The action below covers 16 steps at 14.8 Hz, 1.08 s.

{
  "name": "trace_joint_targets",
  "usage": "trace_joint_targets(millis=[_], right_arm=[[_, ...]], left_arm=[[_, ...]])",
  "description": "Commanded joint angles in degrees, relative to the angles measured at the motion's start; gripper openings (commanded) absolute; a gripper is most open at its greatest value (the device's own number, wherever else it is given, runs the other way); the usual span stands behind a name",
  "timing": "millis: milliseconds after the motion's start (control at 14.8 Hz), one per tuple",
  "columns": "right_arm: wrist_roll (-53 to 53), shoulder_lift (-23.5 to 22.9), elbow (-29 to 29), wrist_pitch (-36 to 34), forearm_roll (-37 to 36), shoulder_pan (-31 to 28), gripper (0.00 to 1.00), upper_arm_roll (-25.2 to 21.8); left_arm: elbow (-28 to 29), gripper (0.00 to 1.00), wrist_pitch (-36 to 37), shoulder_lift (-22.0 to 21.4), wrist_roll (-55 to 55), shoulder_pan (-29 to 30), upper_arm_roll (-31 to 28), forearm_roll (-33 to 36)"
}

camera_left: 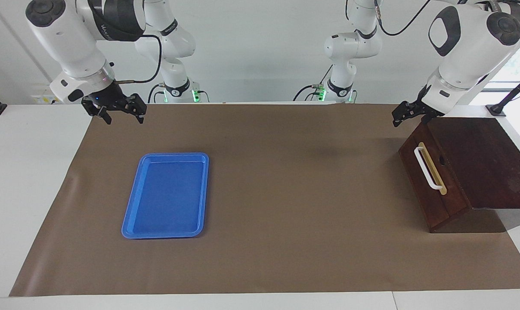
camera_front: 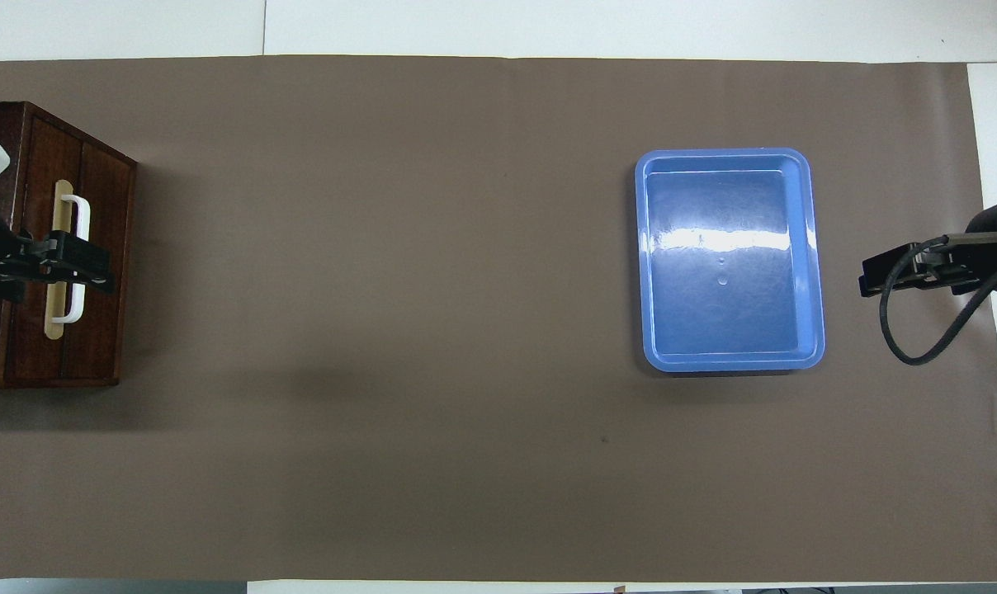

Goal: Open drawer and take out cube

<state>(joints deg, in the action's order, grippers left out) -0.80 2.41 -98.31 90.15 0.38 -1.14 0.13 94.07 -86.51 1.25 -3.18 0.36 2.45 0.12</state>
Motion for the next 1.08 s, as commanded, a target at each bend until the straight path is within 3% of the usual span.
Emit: trace_joint_targets(millis=[0, 271, 406, 474, 609, 812, 879, 1015], right_arm=[[-1.0, 0.8, -0.5, -0.5, -1.1, -0.9, 1.00, 0.7], [-0.7, 1.0, 0.4, 1.3, -0.2, -1.1, 1.00, 0.7], [-0.3, 0.5, 13.2, 14.8, 1.3, -0.6, 1.00, 1.0], [0.0, 1.5, 14.2, 17.8, 1.1, -0.4, 1.00, 1.4], [-0.1, 6.3, 11.9, 11.6, 1.3, -0.4, 1.00, 2.8], [-0.3, 8.8, 10.5, -14.8, 1.4, -0.6, 1.00, 2.7], [-0.3, 9.6, 10.6, -20.5, 0.8, -1.1, 1.00, 2.6], [-0.2, 9.9, 11.3, -12.4, 0.8, -1.8, 1.00, 1.5]], left_arm=[[0.7, 1.00, -0.6, -0.9, 1.0, 0.4, -0.3, -1.0], [0.7, 1.00, -1.0, -0.8, 1.1, 0.3, -0.3, -1.0], [0.6, 1.00, -1.1, -0.7, 1.0, 0.3, -0.4, -1.0], [0.8, 1.00, -1.6, -0.7, 1.1, 0.3, -0.4, -1.0], [0.7, 1.00, -2.3, -0.6, 1.1, 0.3, -0.4, -0.9], [0.9, 1.00, -3.7, -0.6, 1.2, 0.3, -0.5, -0.3], [0.9, 1.00, -3.9, -0.6, 1.2, 0.4, -0.5, 0.0], [1.9, 1.00, -5.6, -0.8, 3.4, 1.0, -0.5, 2.0]])
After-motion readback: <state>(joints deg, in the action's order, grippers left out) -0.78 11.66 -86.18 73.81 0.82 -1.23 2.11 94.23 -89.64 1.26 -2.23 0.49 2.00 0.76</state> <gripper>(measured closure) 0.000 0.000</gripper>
